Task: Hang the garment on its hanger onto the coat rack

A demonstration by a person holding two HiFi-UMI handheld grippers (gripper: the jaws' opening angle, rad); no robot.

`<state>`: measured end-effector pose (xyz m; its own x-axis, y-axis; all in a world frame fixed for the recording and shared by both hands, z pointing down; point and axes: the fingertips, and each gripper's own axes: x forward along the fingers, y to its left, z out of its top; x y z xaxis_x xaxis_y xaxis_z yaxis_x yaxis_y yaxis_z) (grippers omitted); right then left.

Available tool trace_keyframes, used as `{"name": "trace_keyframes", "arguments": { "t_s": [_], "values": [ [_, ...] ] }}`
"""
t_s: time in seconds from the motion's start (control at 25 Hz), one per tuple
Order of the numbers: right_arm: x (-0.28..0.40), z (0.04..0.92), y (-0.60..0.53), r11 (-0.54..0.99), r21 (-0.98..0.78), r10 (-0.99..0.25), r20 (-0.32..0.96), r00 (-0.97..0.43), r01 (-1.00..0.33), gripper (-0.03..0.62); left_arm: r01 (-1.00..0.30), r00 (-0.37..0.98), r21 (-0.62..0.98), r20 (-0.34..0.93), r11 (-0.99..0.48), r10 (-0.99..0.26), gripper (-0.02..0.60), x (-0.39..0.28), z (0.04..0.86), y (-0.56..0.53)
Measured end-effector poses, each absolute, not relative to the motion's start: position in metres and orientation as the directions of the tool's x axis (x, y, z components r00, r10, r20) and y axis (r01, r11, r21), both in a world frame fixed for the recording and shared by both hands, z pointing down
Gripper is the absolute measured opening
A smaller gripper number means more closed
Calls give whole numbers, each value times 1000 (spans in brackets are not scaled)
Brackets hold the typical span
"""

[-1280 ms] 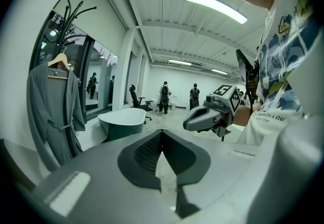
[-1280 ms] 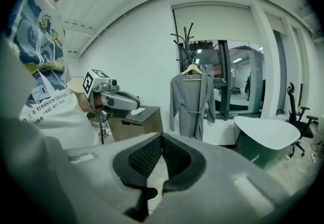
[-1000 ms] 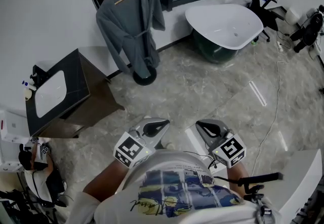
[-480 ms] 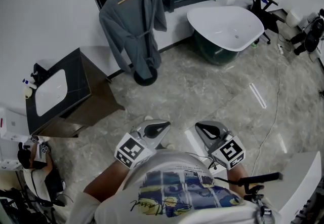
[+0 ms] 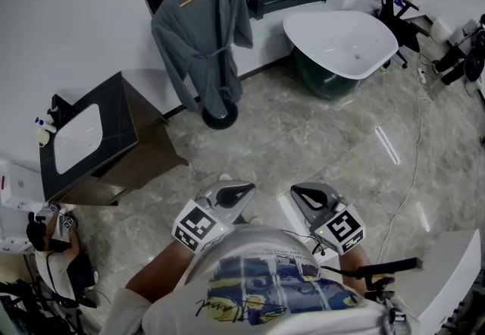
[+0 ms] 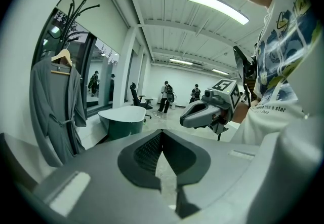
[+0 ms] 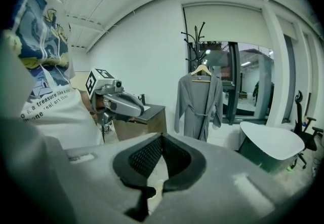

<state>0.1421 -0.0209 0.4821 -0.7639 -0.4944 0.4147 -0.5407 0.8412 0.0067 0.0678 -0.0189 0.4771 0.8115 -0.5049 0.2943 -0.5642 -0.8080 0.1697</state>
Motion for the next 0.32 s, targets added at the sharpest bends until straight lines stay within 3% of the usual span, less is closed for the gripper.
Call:
{"name": "trace_keyframes", "arguments": {
  "t_s": [0.32],
  "values": [
    [136, 487, -39, 844, 3, -485, 430, -762, -536, 2, -572, 808, 176, 293, -801, -512, 2, 61, 476, -39]
  ]
}}
